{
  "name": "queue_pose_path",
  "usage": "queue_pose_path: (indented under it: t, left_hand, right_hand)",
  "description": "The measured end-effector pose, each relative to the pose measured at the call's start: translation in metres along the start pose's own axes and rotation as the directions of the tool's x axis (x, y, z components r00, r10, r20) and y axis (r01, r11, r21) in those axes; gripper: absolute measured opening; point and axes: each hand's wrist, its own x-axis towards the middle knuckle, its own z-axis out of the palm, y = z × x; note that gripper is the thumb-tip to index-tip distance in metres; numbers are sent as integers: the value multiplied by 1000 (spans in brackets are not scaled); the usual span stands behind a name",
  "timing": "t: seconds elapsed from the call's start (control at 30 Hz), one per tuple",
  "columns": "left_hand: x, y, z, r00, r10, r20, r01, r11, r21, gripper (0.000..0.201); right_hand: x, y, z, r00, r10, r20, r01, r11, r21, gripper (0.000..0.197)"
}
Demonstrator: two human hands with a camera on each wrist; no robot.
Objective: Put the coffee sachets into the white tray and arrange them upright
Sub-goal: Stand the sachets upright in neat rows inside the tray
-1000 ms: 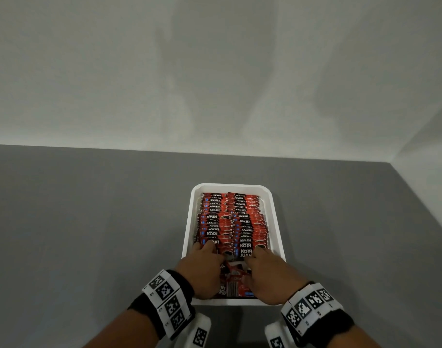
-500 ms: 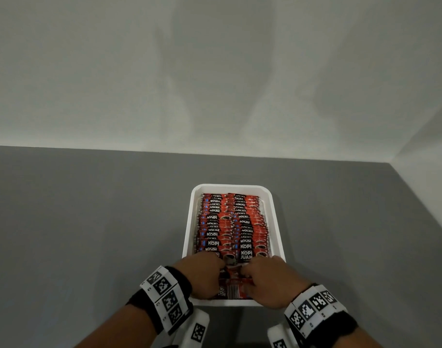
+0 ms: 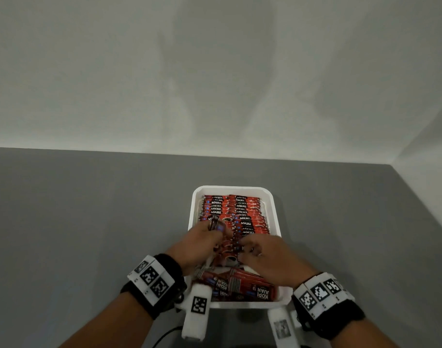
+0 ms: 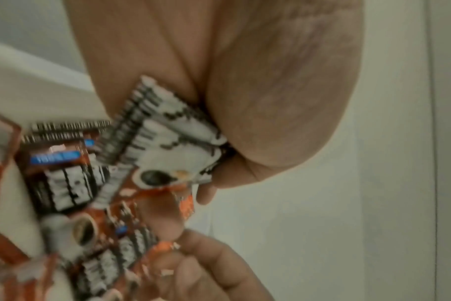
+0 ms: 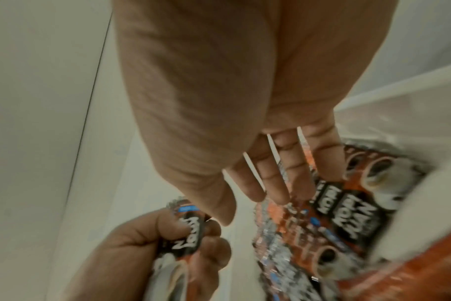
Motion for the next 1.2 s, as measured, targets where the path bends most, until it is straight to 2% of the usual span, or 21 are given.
queue_pose_path:
  t: [0.17, 0.23, 0.33, 0.47, 0.6, 0.67, 0.77, 0.87, 0.97, 1.1, 1.2]
  left_hand:
    - [5, 15, 15, 989, 121, -89, -143, 938, -317, 22]
    - [7, 19, 20, 978, 149, -144, -193, 908, -372, 18]
    - [7, 21, 22, 971, 186, -153, -235, 868, -438, 25]
    - [3, 28, 12, 969, 151, -195, -223, 873, -434, 17]
    - [3, 29, 6, 972, 154, -177, -209, 909, -362, 22]
    - [2, 25, 5, 972, 137, -190, -191, 934, -303, 8]
    - [3, 17, 1, 968, 100, -228, -153, 962, -226, 18]
    - [3, 11, -2, 972, -13, -234, -49, 965, -258, 20]
    - [4, 7, -1, 968, -115, -222, 50, 959, -279, 30]
    - [2, 0, 2, 962, -172, -213, 114, 959, -259, 35]
    - [-1, -2, 4, 968, -161, -191, 117, 968, -224, 31]
  right_hand:
    - [12, -29, -12, 987, 32, -158, 35, 914, 404, 30]
    - [16, -35, -12, 980, 55, -190, 49, 862, 504, 36]
    - [17, -38, -13, 976, 51, -213, 78, 829, 554, 33]
    - [15, -35, -22, 958, 38, -283, 87, 904, 418, 26]
    - [16, -38, -28, 967, -19, -255, 102, 942, 319, 20]
    - [19, -35, -31, 966, -48, -253, 100, 975, 197, 21]
    - [25, -23, -35, 986, -21, -164, 11, 998, -58, 17]
    - [28, -8, -24, 998, 56, -33, -64, 941, -333, 14]
    - [30, 5, -6, 997, 74, 34, -44, 838, -544, 18]
    - [31, 9, 5, 999, 31, 21, -6, 676, -737, 19]
    - [31, 9, 6, 1000, 26, 0, -16, 617, -787, 15]
